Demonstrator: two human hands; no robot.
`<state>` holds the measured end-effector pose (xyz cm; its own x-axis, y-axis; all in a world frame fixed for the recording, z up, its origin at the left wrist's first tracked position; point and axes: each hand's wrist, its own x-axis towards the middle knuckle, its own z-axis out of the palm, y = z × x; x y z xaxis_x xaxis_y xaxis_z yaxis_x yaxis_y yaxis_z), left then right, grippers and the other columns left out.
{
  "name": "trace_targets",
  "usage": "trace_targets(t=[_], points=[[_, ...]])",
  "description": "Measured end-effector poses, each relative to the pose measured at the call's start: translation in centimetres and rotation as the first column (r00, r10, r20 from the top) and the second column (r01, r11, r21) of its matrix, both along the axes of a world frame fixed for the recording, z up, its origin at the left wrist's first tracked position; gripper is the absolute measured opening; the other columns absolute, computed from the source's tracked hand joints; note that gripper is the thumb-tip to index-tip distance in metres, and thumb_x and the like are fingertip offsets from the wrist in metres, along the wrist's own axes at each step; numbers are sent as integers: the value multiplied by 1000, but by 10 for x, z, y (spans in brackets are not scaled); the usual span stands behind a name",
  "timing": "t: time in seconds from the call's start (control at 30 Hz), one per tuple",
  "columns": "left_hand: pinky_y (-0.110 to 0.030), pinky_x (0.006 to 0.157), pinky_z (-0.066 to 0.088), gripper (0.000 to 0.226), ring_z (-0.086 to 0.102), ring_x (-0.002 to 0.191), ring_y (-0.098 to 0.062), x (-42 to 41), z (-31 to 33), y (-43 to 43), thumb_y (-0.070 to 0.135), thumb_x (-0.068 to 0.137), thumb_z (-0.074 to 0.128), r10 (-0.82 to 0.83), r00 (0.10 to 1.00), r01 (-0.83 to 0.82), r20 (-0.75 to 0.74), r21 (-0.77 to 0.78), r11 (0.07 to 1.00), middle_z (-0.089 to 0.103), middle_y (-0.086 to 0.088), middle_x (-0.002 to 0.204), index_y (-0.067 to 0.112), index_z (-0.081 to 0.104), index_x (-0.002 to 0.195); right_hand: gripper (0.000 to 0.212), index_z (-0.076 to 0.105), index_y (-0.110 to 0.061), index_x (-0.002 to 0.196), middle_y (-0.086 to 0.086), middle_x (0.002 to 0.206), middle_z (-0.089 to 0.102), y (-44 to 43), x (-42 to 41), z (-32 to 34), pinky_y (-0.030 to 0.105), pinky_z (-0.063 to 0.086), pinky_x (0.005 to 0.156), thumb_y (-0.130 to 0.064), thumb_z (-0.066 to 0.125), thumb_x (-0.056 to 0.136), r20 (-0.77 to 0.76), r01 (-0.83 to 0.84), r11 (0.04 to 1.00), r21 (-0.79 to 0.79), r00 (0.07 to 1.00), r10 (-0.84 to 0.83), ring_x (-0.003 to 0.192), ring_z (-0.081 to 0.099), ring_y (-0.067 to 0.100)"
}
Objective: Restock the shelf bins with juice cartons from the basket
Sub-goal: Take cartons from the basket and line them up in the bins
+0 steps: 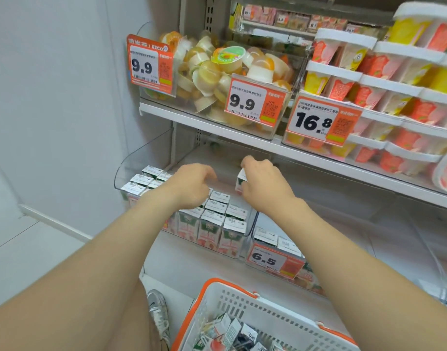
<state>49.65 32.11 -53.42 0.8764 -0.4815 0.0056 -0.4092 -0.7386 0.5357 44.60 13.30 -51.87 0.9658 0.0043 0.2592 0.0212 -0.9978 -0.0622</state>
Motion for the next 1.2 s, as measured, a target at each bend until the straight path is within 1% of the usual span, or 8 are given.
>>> trace_targets(t=[0.17,0.3,0.53,0.67,0.83,0.97,1.07,1.2], points=[[-53,126,23,78,15,159,-29,14,-11,-1,17,88,39,-127,983,163,-133,306,938,20,3,172,40,26,162,24,43,-17,79,2,82,53,2,18,-1,43,40,88,-10,62,92,-271,-80,941,-330,963,-13,83,56,32],[-36,109,45,77,40,147,-23,13,-6,3,2,92,38,-124,964,199,-237,325,925,26,4,171,35,29,162,31,33,-16,66,6,69,39,7,37,-1,36,28,57,1,55,79,-455,-134,965,-225,890,17,61,39,30],[-35,91,55,68,59,121,-18,16,-6,25,21,97,60,-108,975,157,-196,253,955,43,2,153,36,35,158,22,40,-15,70,6,78,39,15,55,-3,33,34,60,-10,43,92,-599,-27,995,-101,800,-39,66,41,25],[-57,127,14,124,-1,160,-30,20,-18,52,77,69,78,-25,994,61,-103,359,932,4,5,174,39,8,164,30,39,-14,70,6,76,41,29,69,-15,33,30,55,-20,37,99,-448,42,984,175,893,41,70,42,24],[-66,124,-5,152,-26,157,-33,25,-41,78,93,58,70,98,990,-46,-103,425,904,-27,4,171,39,-30,157,63,69,-8,114,11,125,66,48,101,-37,41,49,100,-53,25,106,-501,213,871,442,864,42,110,62,29],[-65,123,-11,137,-31,155,-30,27,-50,83,92,70,60,98,989,-46,-114,392,919,-32,6,169,38,-31,158,64,23,-29,166,-2,172,22,62,111,-46,43,18,125,-60,18,110,-643,248,817,520,743,184,158,22,24],[-67,121,-17,132,-36,153,-30,30,-53,86,91,73,58,73,987,-15,-140,372,928,-35,10,167,40,-30,158,61,20,-36,165,-9,171,23,59,119,-48,46,14,126,-60,25,109,-691,289,808,514,697,190,159,19,20],[-67,120,-18,136,-37,152,-30,34,-53,88,91,71,60,53,988,2,-147,351,937,-36,8,167,38,-31,157,62,52,-21,144,-1,129,62,55,124,-33,42,47,101,-64,27,107,-810,417,776,473,553,197,124,57,23]])
